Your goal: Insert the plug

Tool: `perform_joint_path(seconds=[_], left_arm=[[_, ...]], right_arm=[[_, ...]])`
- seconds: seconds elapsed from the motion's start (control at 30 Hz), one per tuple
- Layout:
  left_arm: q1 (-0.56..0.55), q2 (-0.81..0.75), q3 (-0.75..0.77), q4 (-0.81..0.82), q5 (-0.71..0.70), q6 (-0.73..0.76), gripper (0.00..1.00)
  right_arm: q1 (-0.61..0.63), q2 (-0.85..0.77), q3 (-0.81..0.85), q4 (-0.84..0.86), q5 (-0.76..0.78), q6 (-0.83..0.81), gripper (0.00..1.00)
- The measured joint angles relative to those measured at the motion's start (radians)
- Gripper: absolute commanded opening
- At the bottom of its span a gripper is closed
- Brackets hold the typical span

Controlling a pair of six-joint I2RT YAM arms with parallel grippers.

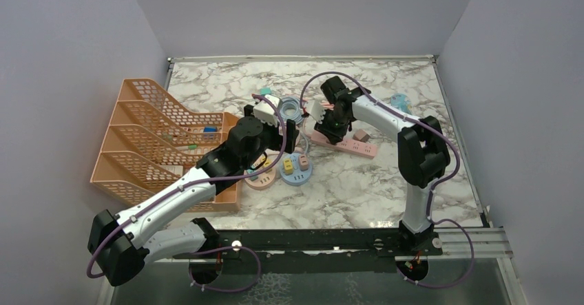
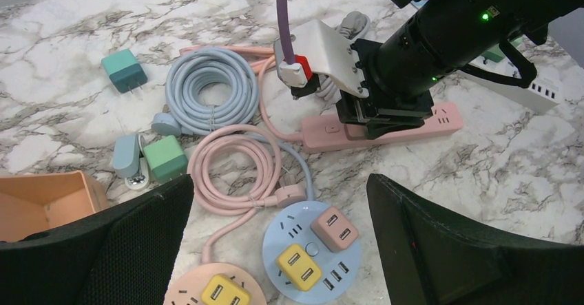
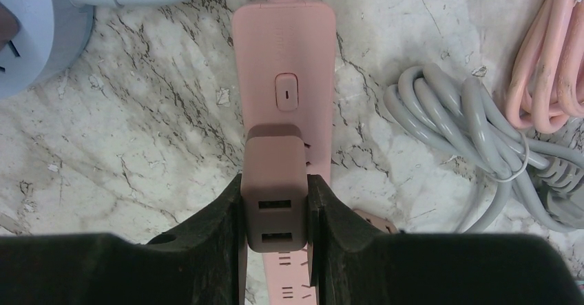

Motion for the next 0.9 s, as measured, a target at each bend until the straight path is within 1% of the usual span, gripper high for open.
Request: perform_joint_path(seconds=[0.13,0.17,0.23,0.37,0.53,0.6,0.7,0.73,0.8,0.9], left_arm=[[0.000,0.000,0.000,0.000,-0.004,0.019,0.99],[0.000,0.000,0.000,0.000,-0.007,0.025,0.99],[0.000,0.001,0.000,0.000,-0.009,0.032,0.99],[0.000,0.010,0.009,-0.002,-0.011,0.049,0.99],[0.000,0.031,0.066,-0.013,-0.023,0.069,0.99],[0.000,0.039,0.091,-0.019,-0.029,0.076,0.99],[0.002,0.046,0.113,-0.024,-0.038,0.081,0.99],[0.002,0.049,0.116,-0.025,-0.042,0.081,0.99],[0.006,0.054,0.116,-0.029,-0.047,0.081,0.99],[0.008,0.067,0.116,-0.044,-0.053,0.081,0.99]], right_arm=[[-0.002,0.000,-0.001,0.002,-0.002,-0.005,0.01],[-0.002,0.001,0.000,0.002,-0.004,-0.005,0.04],[-0.003,0.002,0.005,-0.002,-0.006,-0.002,0.14],[-0.011,-0.004,0.039,-0.022,-0.024,0.027,0.20],[-0.026,-0.011,0.046,-0.027,-0.056,0.058,0.29],[-0.029,-0.016,0.041,-0.011,-0.057,0.079,0.42],[-0.041,-0.040,0.021,0.018,-0.063,0.135,0.69],[-0.044,-0.062,0.005,0.030,-0.072,0.151,0.74],[-0.048,-0.113,-0.027,0.048,-0.089,0.180,0.79],[-0.055,-0.195,-0.068,0.076,-0.117,0.204,0.79]])
